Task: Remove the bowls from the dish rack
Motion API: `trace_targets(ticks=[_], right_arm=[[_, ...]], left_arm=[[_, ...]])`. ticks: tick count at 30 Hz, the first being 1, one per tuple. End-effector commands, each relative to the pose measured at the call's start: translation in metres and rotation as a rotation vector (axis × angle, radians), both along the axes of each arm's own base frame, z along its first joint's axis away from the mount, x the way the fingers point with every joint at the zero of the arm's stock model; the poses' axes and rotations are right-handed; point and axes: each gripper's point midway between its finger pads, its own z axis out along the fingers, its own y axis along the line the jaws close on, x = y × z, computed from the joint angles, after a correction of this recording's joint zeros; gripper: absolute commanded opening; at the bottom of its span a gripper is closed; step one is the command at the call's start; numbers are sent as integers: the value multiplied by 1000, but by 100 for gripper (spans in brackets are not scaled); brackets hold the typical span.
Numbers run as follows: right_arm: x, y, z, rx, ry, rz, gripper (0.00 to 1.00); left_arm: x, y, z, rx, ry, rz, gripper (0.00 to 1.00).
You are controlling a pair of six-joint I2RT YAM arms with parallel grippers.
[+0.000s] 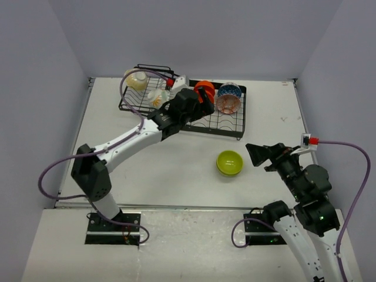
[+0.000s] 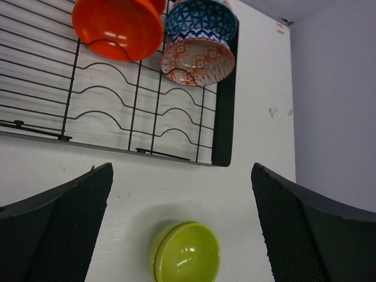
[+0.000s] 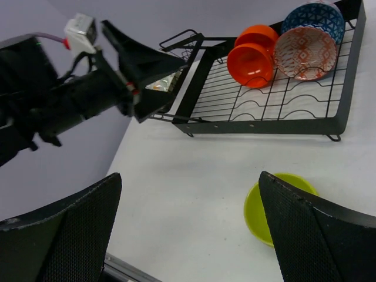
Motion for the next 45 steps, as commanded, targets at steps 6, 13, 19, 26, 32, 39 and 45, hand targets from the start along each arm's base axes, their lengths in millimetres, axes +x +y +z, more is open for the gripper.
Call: trace_targets(ticks=[6, 13, 19, 26, 32, 39, 45], right_arm=[[-21, 10, 4, 108, -21, 77, 99], [-32, 13, -3, 95, -29, 117, 99], [-38, 15, 1, 30, -79, 153, 99], [-42, 13, 8, -52, -115, 167, 99], [-43, 19, 8, -51, -132, 208, 99], [-46, 24, 5, -54, -132, 240, 99], [-46, 25, 6, -55, -138, 249, 99]], left_arm=[[90, -24, -11, -119, 40, 166, 100], [143, -23, -67, -236, 113, 212, 100], [172, -30, -72, -293, 42, 188, 100], [192, -28, -100, -312, 66, 229, 100], [202, -38, -98, -395, 44, 238, 93], [213, -32, -99, -422, 9, 291, 83], [216, -33, -98, -424, -14, 292, 58]])
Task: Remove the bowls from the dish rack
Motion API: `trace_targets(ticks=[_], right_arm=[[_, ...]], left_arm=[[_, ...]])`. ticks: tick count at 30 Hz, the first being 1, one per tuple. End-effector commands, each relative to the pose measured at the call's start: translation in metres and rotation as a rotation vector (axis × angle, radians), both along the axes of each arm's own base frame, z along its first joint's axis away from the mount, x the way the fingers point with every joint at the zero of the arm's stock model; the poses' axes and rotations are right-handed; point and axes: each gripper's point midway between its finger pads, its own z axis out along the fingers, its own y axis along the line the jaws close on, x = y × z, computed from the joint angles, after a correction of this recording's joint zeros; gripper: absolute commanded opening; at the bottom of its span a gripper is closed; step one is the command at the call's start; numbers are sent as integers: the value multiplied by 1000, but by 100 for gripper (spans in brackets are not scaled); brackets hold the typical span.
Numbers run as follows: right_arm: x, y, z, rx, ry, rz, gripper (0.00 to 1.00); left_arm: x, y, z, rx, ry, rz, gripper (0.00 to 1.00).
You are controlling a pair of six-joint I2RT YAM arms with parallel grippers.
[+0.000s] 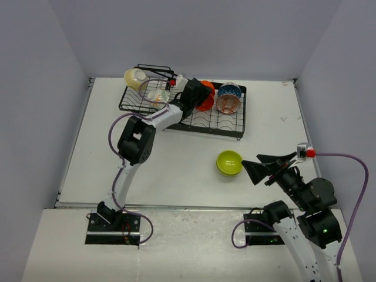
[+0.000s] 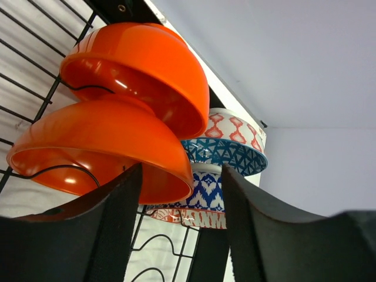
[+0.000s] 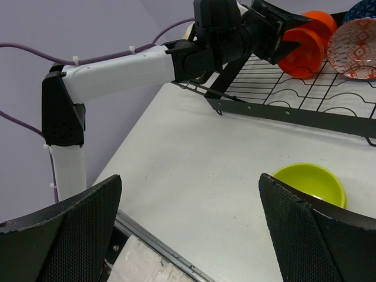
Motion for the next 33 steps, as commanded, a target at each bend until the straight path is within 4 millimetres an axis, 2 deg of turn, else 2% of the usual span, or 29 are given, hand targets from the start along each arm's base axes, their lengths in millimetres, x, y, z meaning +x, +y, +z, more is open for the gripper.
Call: trace_targets(ticks=[1, 5, 11, 16, 17, 22, 23, 29, 33], right_arm=[[-2, 5, 10, -5, -44, 35, 99], [-5, 6, 13, -9, -57, 48, 99], [-7, 9, 14, -8, -64, 71, 99], [-7, 10, 12, -17, -72, 83, 96], [-7, 10, 12, -19, -70, 83, 96], [-8, 9, 15, -21, -87, 74, 96], [-7, 9, 14, -23, -87, 73, 96], [-6, 8, 14, -27, -86, 71, 96], [-6, 8, 16, -29, -91, 68, 96]], left_arm=[[18, 3, 26, -49, -83, 54, 56], [17, 8, 14, -42, -54, 85, 54], [18, 11, 8, -54, -46, 110, 36], [17, 12, 3, -63, -33, 123, 27], [17, 13, 3, -65, -32, 126, 19], [12, 13, -1, -98, -14, 125, 7], [8, 13, -7, -105, 3, 129, 0], [1, 14, -3, -135, 0, 140, 0], [-4, 17, 11, -151, -35, 158, 0]])
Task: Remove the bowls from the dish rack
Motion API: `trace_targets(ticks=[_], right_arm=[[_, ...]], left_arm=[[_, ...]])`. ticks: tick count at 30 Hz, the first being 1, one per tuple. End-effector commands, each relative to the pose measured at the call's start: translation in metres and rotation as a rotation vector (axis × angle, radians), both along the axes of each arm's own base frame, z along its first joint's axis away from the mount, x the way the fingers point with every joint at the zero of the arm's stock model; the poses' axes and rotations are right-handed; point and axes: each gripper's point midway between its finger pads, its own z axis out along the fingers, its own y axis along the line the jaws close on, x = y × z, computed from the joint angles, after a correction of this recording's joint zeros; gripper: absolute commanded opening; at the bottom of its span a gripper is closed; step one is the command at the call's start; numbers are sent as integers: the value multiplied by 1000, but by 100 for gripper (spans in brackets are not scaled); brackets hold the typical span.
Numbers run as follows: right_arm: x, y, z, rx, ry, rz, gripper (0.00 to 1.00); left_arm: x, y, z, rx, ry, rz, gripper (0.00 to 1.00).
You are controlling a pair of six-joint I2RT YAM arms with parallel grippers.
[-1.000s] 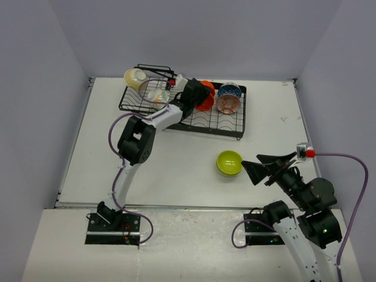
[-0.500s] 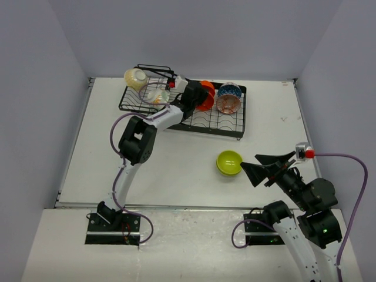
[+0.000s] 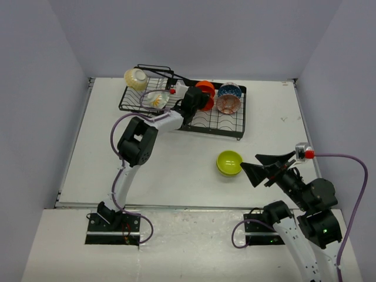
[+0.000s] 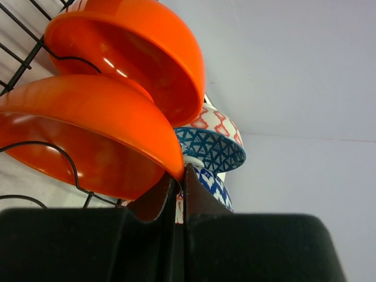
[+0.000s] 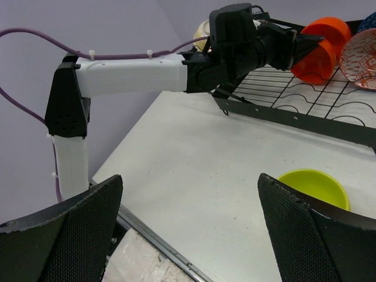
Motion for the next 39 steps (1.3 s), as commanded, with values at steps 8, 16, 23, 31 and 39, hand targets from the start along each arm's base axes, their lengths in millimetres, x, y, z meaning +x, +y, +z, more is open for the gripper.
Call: trace_targets(ticks=[8, 16, 23, 31, 39], right_arm=[[-1, 1, 11, -6, -54, 11, 96], [-2, 0, 13, -6, -58, 9, 96], [-2, 0, 12, -10, -51, 11, 96], [-2, -1, 12, -11, -55, 4, 95], [-2, -1, 11, -16, -54, 3, 95]], left_arm=[[-6, 22, 39, 10, -125, 72, 0], [-13, 15, 66, -45, -277, 14, 0], [-22, 8, 86, -121, -397, -35, 0], [-25, -2, 108, -155, -509, -89, 0], [-37, -3, 132, -149, -578, -111, 0]])
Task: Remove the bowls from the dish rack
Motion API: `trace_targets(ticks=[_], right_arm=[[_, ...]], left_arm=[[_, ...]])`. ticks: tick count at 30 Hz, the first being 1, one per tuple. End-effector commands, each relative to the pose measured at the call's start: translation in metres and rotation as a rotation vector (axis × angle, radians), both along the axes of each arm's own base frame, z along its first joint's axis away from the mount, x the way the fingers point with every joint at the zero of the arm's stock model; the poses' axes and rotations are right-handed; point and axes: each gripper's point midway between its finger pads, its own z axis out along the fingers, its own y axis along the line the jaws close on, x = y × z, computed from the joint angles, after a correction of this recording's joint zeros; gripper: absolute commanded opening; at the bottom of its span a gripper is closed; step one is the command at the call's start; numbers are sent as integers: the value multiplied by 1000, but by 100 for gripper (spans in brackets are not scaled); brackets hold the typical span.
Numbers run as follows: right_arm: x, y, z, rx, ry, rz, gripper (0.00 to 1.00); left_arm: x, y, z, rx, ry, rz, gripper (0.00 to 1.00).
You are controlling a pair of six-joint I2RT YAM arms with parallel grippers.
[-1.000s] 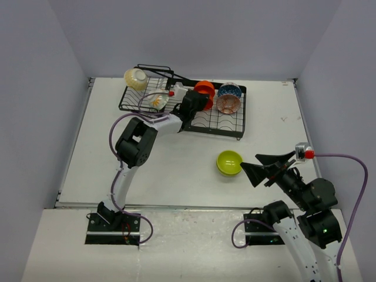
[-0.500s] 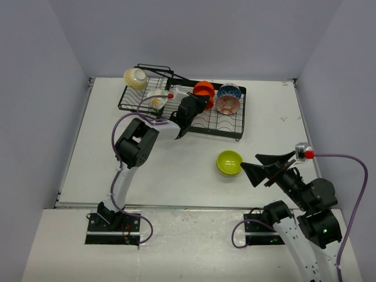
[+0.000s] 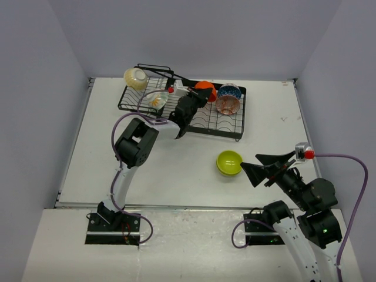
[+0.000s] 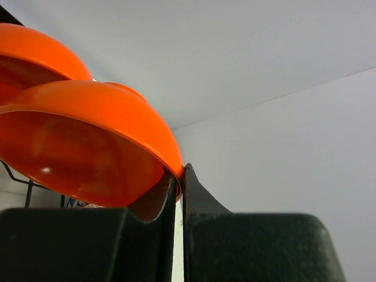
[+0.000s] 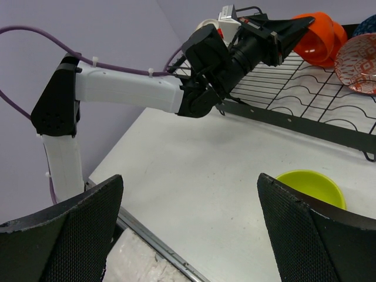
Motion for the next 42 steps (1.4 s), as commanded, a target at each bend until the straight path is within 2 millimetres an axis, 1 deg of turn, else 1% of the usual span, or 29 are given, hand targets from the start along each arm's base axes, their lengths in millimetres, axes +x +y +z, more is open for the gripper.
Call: trace_targets(ticks=[1, 3, 4, 11, 12, 14, 15, 17, 18, 19, 20, 21, 22, 23, 24, 25, 26, 27, 28, 29, 30, 32, 33, 35, 36, 37, 40, 41, 42], right_arm=[[-2, 0, 13, -2, -49, 5, 95], [-2, -1, 12, -4, -48, 3, 95], [0, -1, 11, -6, -42, -2, 95], [0, -2, 12, -8, -44, -8, 95], [1, -2, 12, -9, -43, -12, 95], [1, -4, 13, -10, -45, -20, 95], [2, -4, 13, -9, -45, -22, 95], [2, -4, 13, -12, -43, -23, 95], [2, -4, 13, -11, -41, -26, 95], [2, -5, 15, -11, -43, -28, 95], [2, -5, 15, -13, -42, -31, 95], [3, -7, 15, -13, -44, -43, 95], [3, -9, 16, -15, -47, -53, 95], [3, -11, 17, -16, -48, -62, 95], [4, -13, 18, -17, -50, -76, 95], [4, -14, 20, -18, -55, -84, 95], [4, -16, 18, -27, -52, -95, 95], [4, -18, 20, -28, -54, -104, 95], [5, -21, 19, -34, -58, -122, 95], [6, -22, 19, -35, -58, -131, 95], [7, -23, 19, -37, -60, -137, 95], [8, -26, 19, -50, -64, -152, 96], [8, -27, 21, -54, -65, -153, 96], [8, -28, 23, -57, -68, -158, 98], [5, -29, 27, -53, -78, -159, 98], [4, -29, 28, -52, -83, -159, 98], [0, -33, 34, -57, -94, -171, 99], [-1, -34, 36, -59, -97, -172, 99], [-2, -35, 36, -62, -96, -175, 99]], left_arm=[[-12, 3, 81, -64, -189, -8, 0], [-17, 2, 82, -51, -188, -12, 0], [-20, 2, 90, -44, -199, -16, 0], [-37, -4, 102, 41, -214, -58, 0], [-40, -3, 110, 45, -228, -62, 0], [-48, -5, 108, 69, -224, -77, 0], [-54, -3, 121, 86, -252, -77, 0], [-63, -9, 116, 172, -246, -93, 0], [-70, -9, 129, 194, -265, -93, 0], [-83, -17, 120, 249, -248, -114, 0], [-88, -16, 119, 322, -259, -92, 0], [-100, -12, 136, 345, -283, -79, 0], [-116, -19, 120, 424, -252, -108, 0], [-126, -13, 132, 487, -273, -93, 0], [-140, -17, 117, 571, -233, -146, 0], [-149, -18, 113, 620, -222, -179, 0], [-162, -12, 119, 665, -224, -199, 0], [-182, -11, 94, 756, -164, -260, 0], [-208, -2, 81, 852, -133, -296, 0], [-203, 3, 81, 874, -131, -261, 0], [-231, 12, 63, 971, -75, -309, 0], [-250, 28, 50, 1074, -25, -328, 0], [-268, 38, 30, 1160, 31, -390, 0], [-285, 47, 12, 1245, 86, -450, 0], [-300, 56, -4, 1315, 126, -497, 0], [-306, 58, -12, 1339, 141, -527, 0], [-321, 72, -51, 1446, 221, -630, 0], [-325, 77, -69, 1496, 270, -661, 0], [-327, 78, -76, 1520, 291, -678, 0]])
